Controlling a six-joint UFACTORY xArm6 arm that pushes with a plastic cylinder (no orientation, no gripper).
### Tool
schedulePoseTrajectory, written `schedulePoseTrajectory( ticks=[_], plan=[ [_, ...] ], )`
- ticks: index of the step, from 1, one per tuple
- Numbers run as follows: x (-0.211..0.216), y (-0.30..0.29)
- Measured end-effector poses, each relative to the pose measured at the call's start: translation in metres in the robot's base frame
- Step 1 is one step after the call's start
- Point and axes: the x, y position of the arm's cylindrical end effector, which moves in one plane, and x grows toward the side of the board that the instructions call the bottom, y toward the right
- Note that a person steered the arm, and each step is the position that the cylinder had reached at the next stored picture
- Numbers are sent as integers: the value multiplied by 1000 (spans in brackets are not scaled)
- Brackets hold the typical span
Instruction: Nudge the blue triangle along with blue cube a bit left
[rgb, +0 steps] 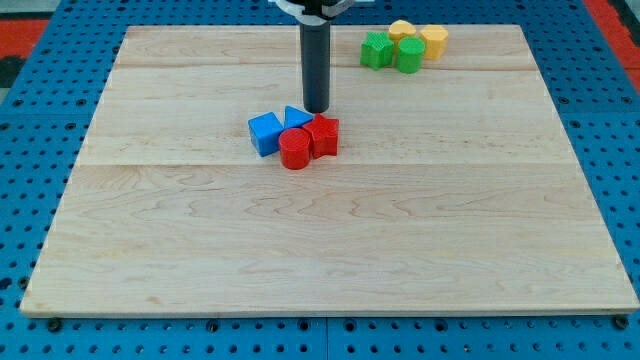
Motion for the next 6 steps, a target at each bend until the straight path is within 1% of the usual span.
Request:
schedulePoseTrajectory(
  ticks=[3,4,6],
  plan=[
    [1,0],
    [3,12],
    [48,-57]
  ],
)
